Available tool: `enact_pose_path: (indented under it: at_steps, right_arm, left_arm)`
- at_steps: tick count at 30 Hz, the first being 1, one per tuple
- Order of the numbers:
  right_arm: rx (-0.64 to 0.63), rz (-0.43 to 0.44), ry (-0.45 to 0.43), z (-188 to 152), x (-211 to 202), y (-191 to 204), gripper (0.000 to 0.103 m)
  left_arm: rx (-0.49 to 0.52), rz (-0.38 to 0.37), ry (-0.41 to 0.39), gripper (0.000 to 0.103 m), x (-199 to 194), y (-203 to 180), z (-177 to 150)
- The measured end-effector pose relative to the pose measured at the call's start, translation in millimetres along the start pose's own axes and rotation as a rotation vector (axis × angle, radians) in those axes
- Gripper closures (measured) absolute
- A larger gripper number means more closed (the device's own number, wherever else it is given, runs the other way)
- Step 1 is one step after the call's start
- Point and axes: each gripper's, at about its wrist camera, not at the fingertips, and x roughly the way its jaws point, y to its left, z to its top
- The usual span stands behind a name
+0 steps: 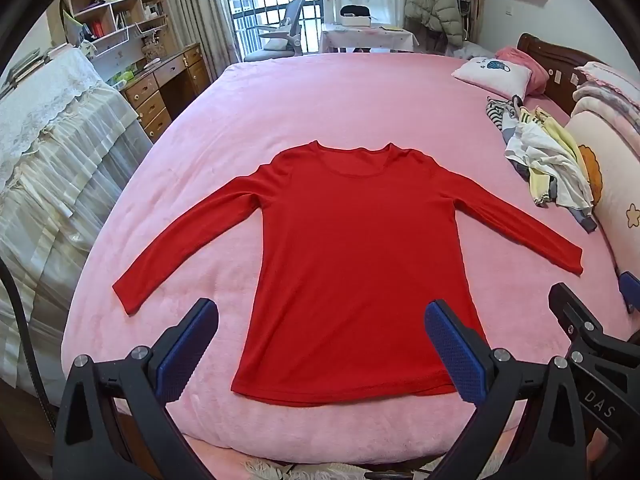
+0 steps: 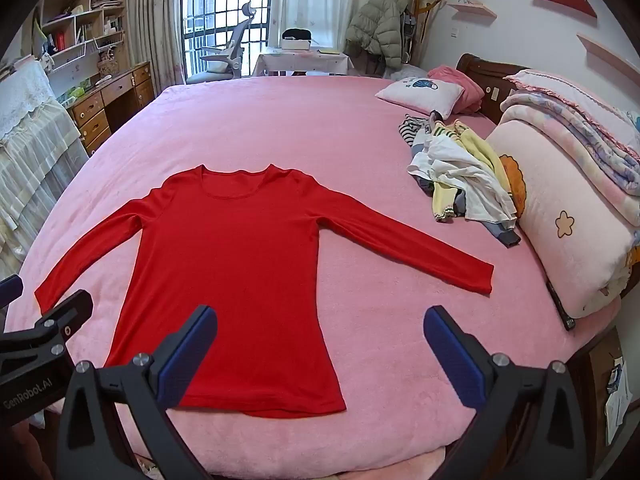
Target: Fold small clothes
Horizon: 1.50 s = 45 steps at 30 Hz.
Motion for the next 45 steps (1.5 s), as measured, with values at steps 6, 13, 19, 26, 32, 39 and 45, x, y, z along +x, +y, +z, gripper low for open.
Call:
enact_pose_path:
  at_steps: [6, 13, 19, 26, 32, 39, 45]
  right_arm:
    - [0.000, 0.003, 0.000, 0.7, -0.7, -0.5, 0.000]
    - [0.003, 0.006, -0.001, 1.4, -1.1, -1.4, 0.000]
    - [-0.002, 0.004, -0.002, 1.7, -1.7, -0.2, 0.000]
    - [0.003, 0.012, -0.001, 2.0, -3.5, -3.8, 0.000]
    - [-0.018, 0.015, -0.012, 4.3, -4.7, 3.9, 0.000]
    - [-0.011, 0.020, -0.019, 3.9, -4.1, -0.9, 0.000]
    - [-0.012, 0.027, -0.021, 4.5, -5.1, -2.0, 0.000]
  left_arm:
    - [0.020, 0.007, -0.012, 0.001, -6.4, -3.6, 1.4]
    - [0.017, 0.000, -0.007, 0.001, -4.2, -4.2, 0.7]
    - [0.014, -0.037, 0.009, 0.001, -2.0, -1.5, 1.4]
    - [0.010, -0.044, 0.008, 0.001, -2.7, -0.5, 1.7]
    - [0.025, -0.064, 0.015, 0.001, -0.3, -2.2, 1.1]
    - [0.036, -0.077, 0.001, 0.001, -2.8, -2.8, 0.2]
    - [0.033, -0.080, -0.002, 0.001, -3.4, -2.4, -1.1]
